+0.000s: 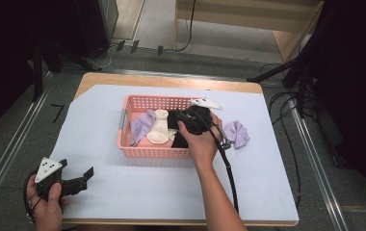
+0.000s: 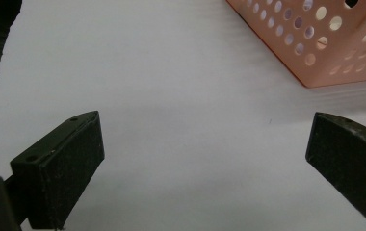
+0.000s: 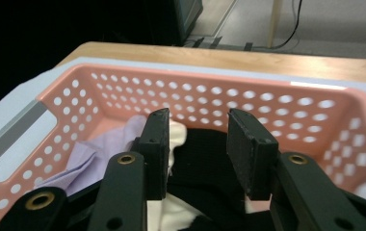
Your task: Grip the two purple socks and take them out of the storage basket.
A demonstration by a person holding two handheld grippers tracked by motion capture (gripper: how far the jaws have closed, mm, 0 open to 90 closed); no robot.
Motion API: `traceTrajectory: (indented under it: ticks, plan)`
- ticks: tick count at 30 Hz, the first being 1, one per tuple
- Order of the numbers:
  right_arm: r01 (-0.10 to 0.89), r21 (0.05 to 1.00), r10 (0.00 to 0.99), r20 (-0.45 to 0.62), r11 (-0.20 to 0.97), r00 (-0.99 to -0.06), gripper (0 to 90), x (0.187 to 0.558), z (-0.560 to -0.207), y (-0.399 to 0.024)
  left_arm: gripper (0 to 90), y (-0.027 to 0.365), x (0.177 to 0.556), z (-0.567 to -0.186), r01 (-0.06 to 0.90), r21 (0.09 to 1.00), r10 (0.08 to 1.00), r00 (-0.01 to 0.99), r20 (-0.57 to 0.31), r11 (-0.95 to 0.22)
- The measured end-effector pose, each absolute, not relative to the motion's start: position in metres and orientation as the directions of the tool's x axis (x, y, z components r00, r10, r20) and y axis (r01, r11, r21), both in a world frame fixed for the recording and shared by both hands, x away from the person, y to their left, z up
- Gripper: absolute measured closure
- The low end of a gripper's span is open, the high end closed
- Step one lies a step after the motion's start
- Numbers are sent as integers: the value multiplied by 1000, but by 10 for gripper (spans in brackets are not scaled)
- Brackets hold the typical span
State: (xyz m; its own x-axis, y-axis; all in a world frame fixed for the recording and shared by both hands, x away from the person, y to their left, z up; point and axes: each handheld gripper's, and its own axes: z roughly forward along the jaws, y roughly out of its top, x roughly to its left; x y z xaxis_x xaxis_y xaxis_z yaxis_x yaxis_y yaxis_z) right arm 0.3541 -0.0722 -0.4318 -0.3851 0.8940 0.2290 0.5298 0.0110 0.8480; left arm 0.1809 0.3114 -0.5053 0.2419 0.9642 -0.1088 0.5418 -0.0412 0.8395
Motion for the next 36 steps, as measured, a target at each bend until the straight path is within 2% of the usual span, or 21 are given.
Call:
traceTrajectory:
  ticks: [6,10,22,30,32,33,34,35,36]
  plan:
    - [590,807,890,253,23,-380,620,365,-436,-49,5,311,181,-505,544,838,965,241,-108,-42]
    - [572,820,886,251,19,-389,615,367,-435,-40,5,311,181,-505,545,837,965,240,-107,-43]
    - [669,734,883,232,116,-408,590,390,-447,8,5,311,181,-506,543,839,964,238,-121,-29]
    - [716,679,885,221,163,-410,576,403,-464,24,5,312,181,-505,541,840,962,242,-123,-29]
    - [726,663,891,201,182,-407,601,406,-468,25,5,312,181,-505,540,841,963,242,-122,-29]
    - [722,663,888,191,198,-419,666,407,-470,25,5,312,181,-505,540,841,963,242,-122,-29]
    - [722,663,888,191,198,-419,666,407,-470,25,5,312,181,-505,541,840,963,242,-121,-30]
    - [717,664,879,192,211,-437,779,407,-470,25,6,312,181,-505,542,840,963,242,-122,-30]
    - [716,663,877,190,218,-442,832,406,-469,24,5,312,181,-505,542,840,963,241,-121,-30]
